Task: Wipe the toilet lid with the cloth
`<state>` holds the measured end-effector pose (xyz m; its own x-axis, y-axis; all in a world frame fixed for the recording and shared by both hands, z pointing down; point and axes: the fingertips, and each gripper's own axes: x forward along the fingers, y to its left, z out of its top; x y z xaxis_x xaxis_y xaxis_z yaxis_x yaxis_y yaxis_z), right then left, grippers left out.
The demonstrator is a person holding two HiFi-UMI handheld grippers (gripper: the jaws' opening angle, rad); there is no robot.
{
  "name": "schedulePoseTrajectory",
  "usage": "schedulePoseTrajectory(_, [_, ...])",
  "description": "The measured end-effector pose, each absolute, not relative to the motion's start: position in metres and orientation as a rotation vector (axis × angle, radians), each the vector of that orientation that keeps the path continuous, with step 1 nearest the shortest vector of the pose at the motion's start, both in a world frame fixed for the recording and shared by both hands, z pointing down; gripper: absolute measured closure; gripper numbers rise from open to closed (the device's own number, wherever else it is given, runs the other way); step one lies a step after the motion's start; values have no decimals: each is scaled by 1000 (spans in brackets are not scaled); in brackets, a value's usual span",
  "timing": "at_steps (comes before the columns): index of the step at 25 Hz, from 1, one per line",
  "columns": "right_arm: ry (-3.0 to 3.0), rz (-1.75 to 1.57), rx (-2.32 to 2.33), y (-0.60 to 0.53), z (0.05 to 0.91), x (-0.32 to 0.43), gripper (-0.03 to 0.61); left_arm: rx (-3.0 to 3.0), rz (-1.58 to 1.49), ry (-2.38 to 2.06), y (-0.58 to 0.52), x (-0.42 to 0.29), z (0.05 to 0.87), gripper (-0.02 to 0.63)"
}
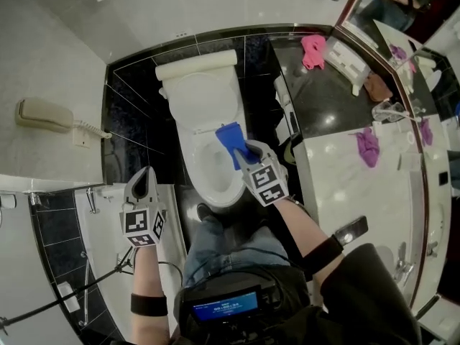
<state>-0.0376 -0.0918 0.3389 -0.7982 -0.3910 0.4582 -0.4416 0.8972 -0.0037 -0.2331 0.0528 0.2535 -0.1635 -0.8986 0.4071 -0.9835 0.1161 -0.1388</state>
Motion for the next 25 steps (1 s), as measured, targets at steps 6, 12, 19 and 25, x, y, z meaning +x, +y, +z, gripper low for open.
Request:
schedulePoseTrajectory(6, [-2647, 112, 558, -130, 386, -146, 482, 1906, 571, -2159, 8, -277, 296, 614])
schedulePoseTrajectory(12, [-2656, 60, 563, -178, 445, -235, 482, 1964, 536, -2183, -38, -322, 349, 614])
schedulePoseTrajectory(19, [-2649, -55, 598, -232, 500, -307, 482, 1976, 498, -2207, -83, -362, 396, 614])
schedulePoseTrajectory(25, [-2619, -164, 664, -278, 526, -355, 480, 2010, 486, -2209, -108, -378, 416, 614])
